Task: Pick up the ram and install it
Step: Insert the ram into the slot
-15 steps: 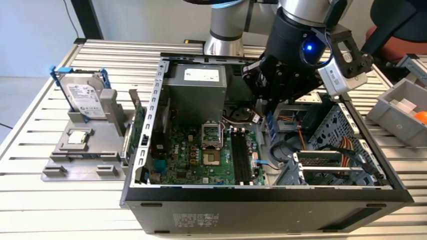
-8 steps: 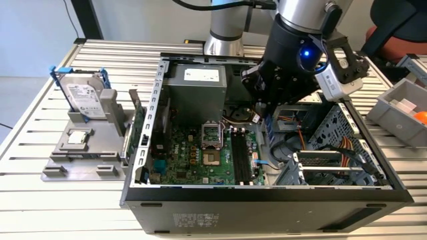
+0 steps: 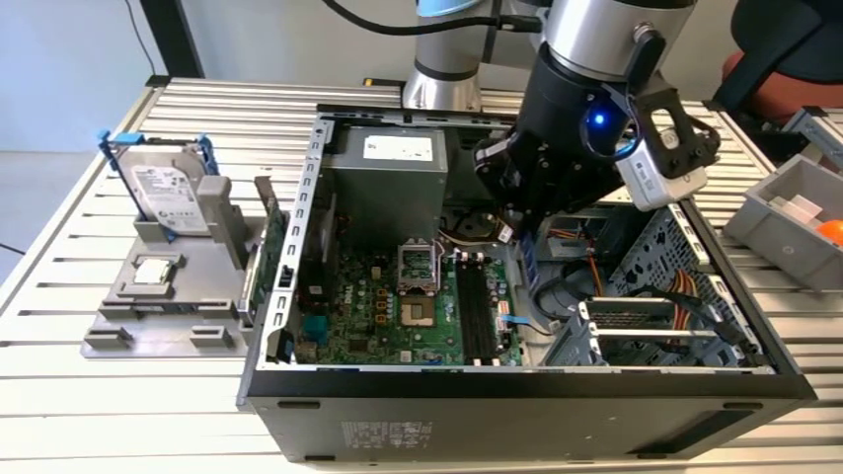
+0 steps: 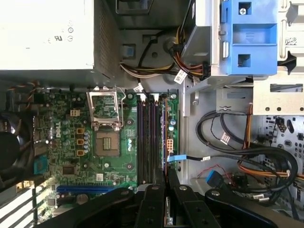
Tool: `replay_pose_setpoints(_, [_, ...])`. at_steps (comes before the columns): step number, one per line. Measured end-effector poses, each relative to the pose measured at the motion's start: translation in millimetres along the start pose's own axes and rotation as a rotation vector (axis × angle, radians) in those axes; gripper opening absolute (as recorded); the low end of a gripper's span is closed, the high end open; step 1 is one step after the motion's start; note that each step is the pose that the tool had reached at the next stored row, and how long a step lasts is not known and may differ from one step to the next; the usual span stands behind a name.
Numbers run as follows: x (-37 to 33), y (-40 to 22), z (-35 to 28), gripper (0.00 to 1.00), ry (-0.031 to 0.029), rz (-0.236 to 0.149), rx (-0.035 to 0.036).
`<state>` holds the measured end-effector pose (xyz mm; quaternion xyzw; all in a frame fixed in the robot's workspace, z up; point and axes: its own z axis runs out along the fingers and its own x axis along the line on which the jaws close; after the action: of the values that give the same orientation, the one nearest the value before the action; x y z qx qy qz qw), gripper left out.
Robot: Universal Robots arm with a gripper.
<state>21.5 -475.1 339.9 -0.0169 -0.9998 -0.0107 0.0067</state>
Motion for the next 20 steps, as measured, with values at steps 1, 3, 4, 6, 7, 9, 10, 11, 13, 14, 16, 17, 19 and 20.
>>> replay_pose_setpoints(1, [0.0,0.0,1.3,0.0,0.0,0.0,0.0])
replay_pose_setpoints(3, [-0.1,-0.1,3.6,0.0,0.0,0.0,0.0002])
replay_pose_setpoints(4, [-0.1,-0.1,5.0,0.0,0.0,0.0,0.0])
replay_pose_setpoints(6, [-0.1,-0.2,7.4,0.0,0.0,0.0,0.0002])
replay_pose_setpoints(7, [-0.1,-0.2,8.7,0.0,0.0,0.0,0.0001])
replay_pose_setpoints(9, [-0.2,-0.2,11.7,0.0,0.0,0.0,0.0001])
replay_pose_setpoints(10, [-0.2,-0.3,13.1,0.0,0.0,0.0,0.0])
replay_pose_setpoints(11, [-0.2,-0.3,14.0,0.0,0.0,0.0,0.0007])
replay_pose_setpoints(13, [-0.3,-0.2,16.1,0.0,-0.0001,0.0,0.0017])
replay_pose_setpoints(14, [-0.4,-0.2,16.9,0.0,-0.0005,0.0,0.0023])
replay_pose_setpoints(16, [-0.4,-0.2,18.6,0.0,-0.0006,0.0,0.0026])
replay_pose_setpoints(17, [-0.3,-0.3,19.6,0.0,-0.0006,0.0,0.0027])
replay_pose_setpoints(19, [-0.4,-0.2,22.6,0.0,-0.0011,0.0,0.0029])
replay_pose_setpoints(20, [-0.4,-0.2,23.8,0.0,-0.0018,0.0,0.0028])
